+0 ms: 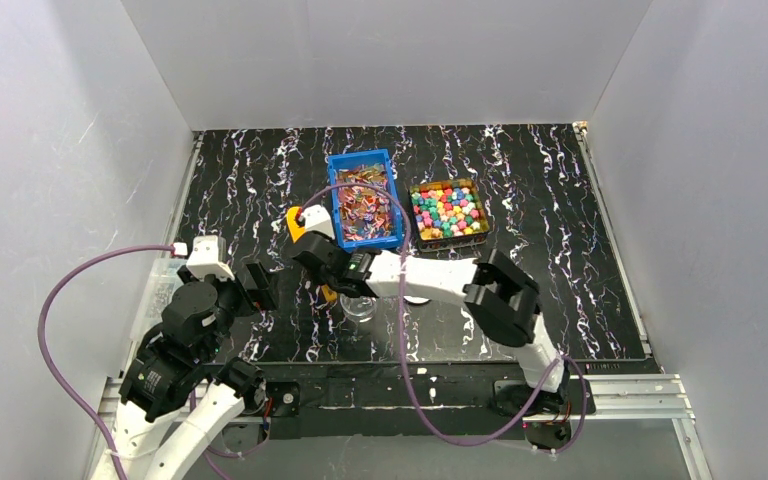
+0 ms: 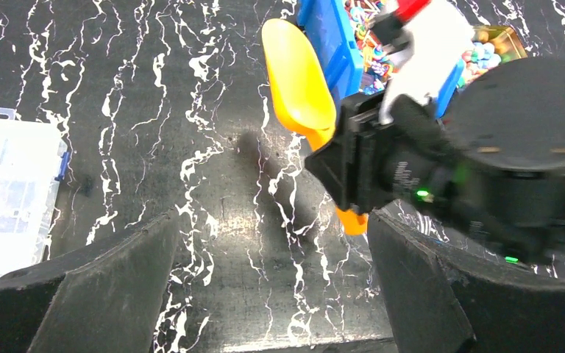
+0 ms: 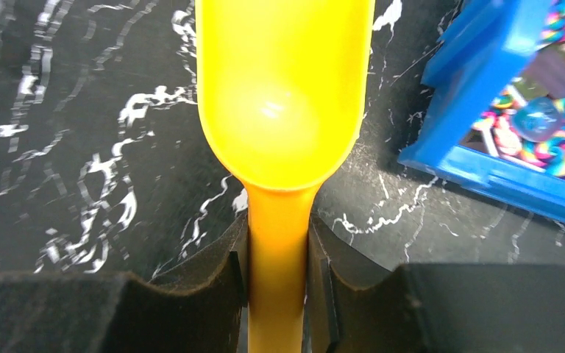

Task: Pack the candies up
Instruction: Pick up the spatula from the center of the board.

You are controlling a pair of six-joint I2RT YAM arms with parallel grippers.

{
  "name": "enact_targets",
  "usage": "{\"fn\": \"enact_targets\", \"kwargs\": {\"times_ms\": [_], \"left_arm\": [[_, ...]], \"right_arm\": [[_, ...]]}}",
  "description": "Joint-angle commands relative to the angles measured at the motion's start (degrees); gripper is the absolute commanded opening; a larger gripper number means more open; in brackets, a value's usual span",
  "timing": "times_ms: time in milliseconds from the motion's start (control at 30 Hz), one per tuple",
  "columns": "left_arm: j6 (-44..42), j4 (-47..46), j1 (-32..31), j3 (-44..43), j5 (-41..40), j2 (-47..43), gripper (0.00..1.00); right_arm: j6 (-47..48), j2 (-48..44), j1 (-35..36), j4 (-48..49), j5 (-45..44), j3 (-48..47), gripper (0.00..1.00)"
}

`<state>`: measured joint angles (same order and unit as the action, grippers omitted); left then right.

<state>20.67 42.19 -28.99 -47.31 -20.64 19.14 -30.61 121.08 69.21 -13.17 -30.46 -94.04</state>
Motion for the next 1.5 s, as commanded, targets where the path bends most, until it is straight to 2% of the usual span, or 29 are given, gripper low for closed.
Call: {"fn": "enact_targets", "kwargs": {"times_ms": [0, 200, 433, 567, 733, 1000, 1133, 1400, 1467], "left_arm": [[1.73, 0.24, -0.2, -0.58, -0.24, 1.47, 0.99], [2.92, 2.15, -0.19, -5.67, 5.42, 5.47, 0.99], [5.85, 7.97, -0.23, -15.56, 17.38, 12.0, 0.99], [7.35, 10.79, -0.19, -19.56, 23.7, 15.26, 0.99], [8.67, 13.66, -0.19, -22.62, 28.92, 18.39, 0.99], [12.36, 13.78, -0.2, -23.35, 39.39, 21.47, 0.99], [13.36, 13.55, -0.19, -22.95, 44.35, 22.48, 0.99], [14.56, 13.55, -0.19, -19.06, 51.41, 22.67, 0.99], [14.77, 13.54, -0.23, -16.67, 52.17, 21.43, 0.95]], "right_arm": [[3.28, -9.8, 0.86, 3.23, 0.29, 3.23, 0.01], [6.63, -18.92, 1.85, 0.05, 3.09, 8.35, 0.01], [13.17, -29.46, 3.57, -6.5, 3.98, 13.15, 0.01], [16.22, -35.73, 4.82, -11.07, 2.6, 15.79, 0.01], [22.4, -44.63, 7.2, -12.55, 0.78, 23.6, 0.01], [29.51, -57.29, 11.4, -15.94, 5.34, 31.12, 0.01], [32.74, -60.1, 13.87, -17.68, 7.29, 33.77, 0.01], [40.98, -62.6, 22.67, -11.51, 6.85, 39.24, 0.01], [42.41, -63.03, 23.82, -9.95, 6.3, 39.95, 0.01]]}}
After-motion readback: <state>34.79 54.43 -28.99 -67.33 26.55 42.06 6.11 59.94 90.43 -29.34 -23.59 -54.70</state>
